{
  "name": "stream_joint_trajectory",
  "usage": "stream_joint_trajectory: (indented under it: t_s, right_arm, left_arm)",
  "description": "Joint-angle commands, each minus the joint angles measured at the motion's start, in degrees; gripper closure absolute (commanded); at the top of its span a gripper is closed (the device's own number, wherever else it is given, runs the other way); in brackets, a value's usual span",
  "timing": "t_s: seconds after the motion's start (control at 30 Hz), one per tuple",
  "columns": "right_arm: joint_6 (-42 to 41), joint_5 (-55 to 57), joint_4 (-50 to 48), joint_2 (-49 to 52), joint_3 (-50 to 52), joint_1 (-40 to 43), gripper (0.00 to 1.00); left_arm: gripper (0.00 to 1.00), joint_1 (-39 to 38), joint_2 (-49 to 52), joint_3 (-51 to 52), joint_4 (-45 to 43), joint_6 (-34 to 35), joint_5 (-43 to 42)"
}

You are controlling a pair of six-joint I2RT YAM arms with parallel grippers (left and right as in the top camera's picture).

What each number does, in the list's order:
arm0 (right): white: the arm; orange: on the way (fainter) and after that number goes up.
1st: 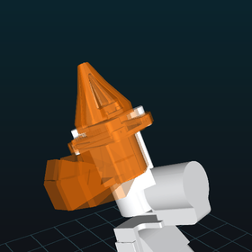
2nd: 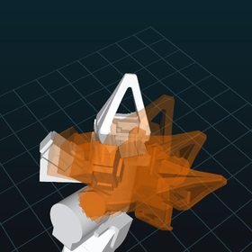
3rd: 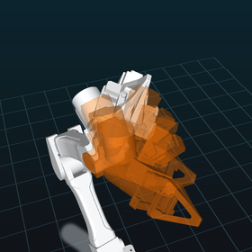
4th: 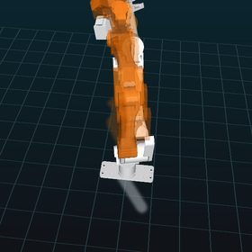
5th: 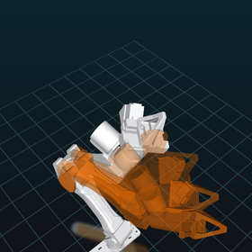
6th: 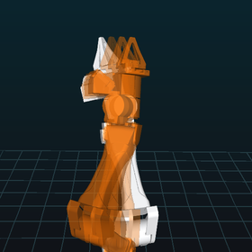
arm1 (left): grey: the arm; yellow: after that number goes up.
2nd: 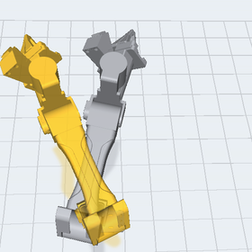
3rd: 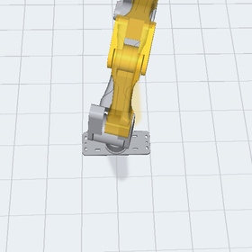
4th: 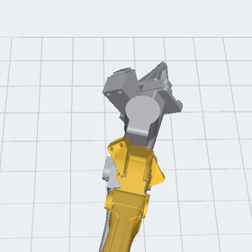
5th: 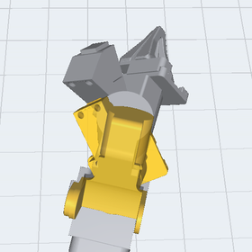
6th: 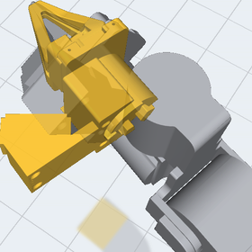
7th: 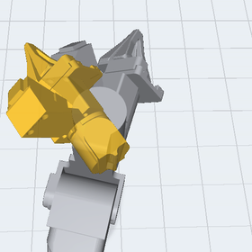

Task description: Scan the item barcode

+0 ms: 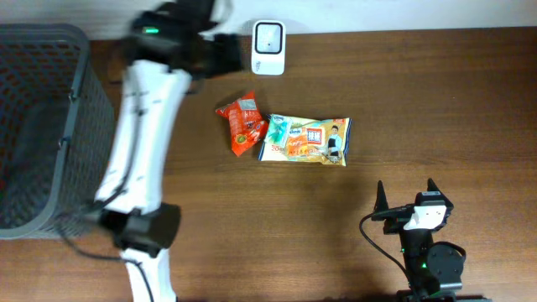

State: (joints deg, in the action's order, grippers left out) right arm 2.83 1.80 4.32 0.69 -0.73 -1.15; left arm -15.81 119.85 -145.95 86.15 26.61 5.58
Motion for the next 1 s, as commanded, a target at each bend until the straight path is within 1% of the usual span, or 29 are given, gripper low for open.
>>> stream_joint_trajectory:
  t_s: [0.0, 0.03, 0.2, 0.3, 0.33, 0.37, 0.4, 0.43, 0.47, 0.5, 0.53, 0.57, 0.6, 0.63, 0.7, 0.73, 0.77, 0.87, 0.97]
  right_arm:
    - [-0.07, -0.09, 0.31, -0.28, 0.42, 0.42, 0.02]
    - [-0.07, -0.09, 0.28, -0.28, 0.42, 0.42, 0.02]
    - [-0.07, -0.09, 0.28, -0.28, 0.42, 0.42, 0.02]
    - [-0.07, -0.09, 0.28, -0.28, 0.42, 0.42, 0.02]
    - [-0.04, -0.09, 0.28, -0.28, 0.42, 0.42, 0.02]
    - [-0.07, 0.13, 0.15, -0.28, 0.42, 0.42, 0.02]
    - [-0.20, -0.33, -0.33, -0.28, 0.42, 0.42, 0.02]
    - [-1.01, -3.65, -1.75, -0.28, 0.42, 0.42, 0.02]
    - [-2.71, -8.79, -3.41, -0.28, 0.42, 0.42, 0.02]
    - [-4.50, -15.82, -5.73, -0.28, 0.42, 0.42, 0.01]
    - [-5.49, -25.11, -8.90, -0.28, 0.42, 0.42, 0.01]
    - [-5.77, -28.35, -11.17, -0.28, 0.42, 0.42, 0.02]
    - [-6.99, -32.11, -15.61, -0.28, 0.42, 0.42, 0.02]
    - [-6.99, -35.89, -24.04, -0.28, 0.39, 0.42, 0.02]
    - [-7.76, -35.41, -32.00, -0.28, -0.61, 0.44, 0.01]
    - [-7.76, -33.33, -32.81, -0.24, -3.54, 0.48, 0.01]
    - [-7.63, -31.78, -30.99, 0.15, -6.45, 0.48, 0.01]
    - [-6.01, -30.49, -17.07, 5.75, -18.80, 0.48, 0.01]
    - [-3.04, -31.17, 0.33, 16.52, -32.20, 0.48, 0.01]
  left_arm:
    - [0.01, 7.87, -4.50, -1.22, 5.27, -0.96, 5.18]
    - [0.01, 11.52, -5.09, -1.22, 6.36, -0.96, 5.35]
    - [0.01, 20.81, -5.11, -1.22, 7.58, -0.92, 3.89]
    - [0.01, 23.58, -5.11, -1.22, 7.65, -1.11, -2.03]
    - [0.01, 23.65, -5.14, -1.22, 7.50, -5.66, -6.78]
    - [0.01, 23.43, -5.14, -1.22, 7.04, -11.82, -12.70]
    - [0.01, 22.77, -5.14, -1.22, 6.75, -18.95, -21.31]
    - [0.01, 22.08, -5.27, -1.22, 6.47, -22.29, -25.51]
    - [0.01, 21.20, -5.46, -1.22, 6.34, -25.29, -28.57]
    - [0.01, 19.93, -5.46, -1.22, 6.38, -26.93, -29.83]
    - [0.01, 17.99, -5.42, -1.20, 6.12, -26.88, -28.65]
    - [0.01, 17.53, -5.40, -1.20, 5.77, -26.88, -27.17]
    - [0.01, 17.09, -5.40, -1.20, 4.92, -26.88, -24.79]
    - [0.01, 16.96, -5.40, -1.20, 4.20, -26.84, -22.45]
    - [0.01, 16.92, -5.40, -1.20, 3.80, -26.91, -23.89]
    - [0.01, 16.46, -5.40, -1.20, 3.21, -26.93, -24.90]
    - [0.01, 15.93, -5.38, -1.20, 2.73, -26.93, -24.87]
    - [0.01, 14.19, -5.40, -1.20, 0.68, -26.88, -24.83]
    - [0.01, 13.94, -5.40, -1.20, 0.39, -26.91, -24.83]
